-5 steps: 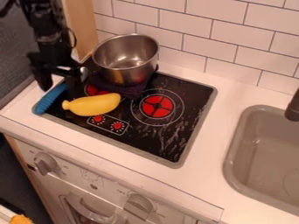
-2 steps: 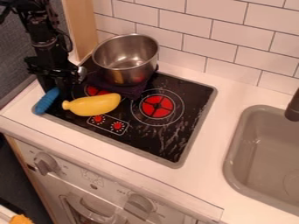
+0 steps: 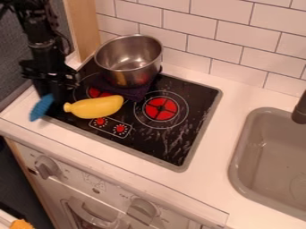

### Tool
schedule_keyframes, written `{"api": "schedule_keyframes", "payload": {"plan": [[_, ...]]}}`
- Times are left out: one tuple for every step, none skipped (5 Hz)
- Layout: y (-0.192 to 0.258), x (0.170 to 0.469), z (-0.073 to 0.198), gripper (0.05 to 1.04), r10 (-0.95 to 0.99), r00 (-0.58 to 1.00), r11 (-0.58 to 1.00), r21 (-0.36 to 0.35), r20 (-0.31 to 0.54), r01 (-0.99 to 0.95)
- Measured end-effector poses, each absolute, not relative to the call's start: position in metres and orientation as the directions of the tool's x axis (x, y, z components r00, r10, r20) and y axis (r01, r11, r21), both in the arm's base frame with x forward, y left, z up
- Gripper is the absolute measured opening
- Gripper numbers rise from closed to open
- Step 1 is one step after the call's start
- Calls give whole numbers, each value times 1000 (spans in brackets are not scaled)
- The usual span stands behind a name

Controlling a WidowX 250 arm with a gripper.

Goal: Put the blue spoon on the right side of the burner

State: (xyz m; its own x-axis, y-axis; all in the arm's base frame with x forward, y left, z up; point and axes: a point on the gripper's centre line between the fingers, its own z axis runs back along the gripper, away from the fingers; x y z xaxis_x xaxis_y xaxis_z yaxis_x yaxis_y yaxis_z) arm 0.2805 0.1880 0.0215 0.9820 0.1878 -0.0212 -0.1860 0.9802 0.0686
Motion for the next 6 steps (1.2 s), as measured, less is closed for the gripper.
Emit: {"api": "schedule_keyframes", "payload": {"plan": [[175,280,76,375,189,980,977,89,61,-194],[123,288,101,375,98,992,993,52,84,-103],[77,300,103,375,28,996,1000,-10,85,-28],[25,312,103,375,-9,995,1000,-8,101,10],[-19,323,96,375,34,989,999,-8,141,-33],[-29,336,76,375,97,990,995,-46,104,-92]]}}
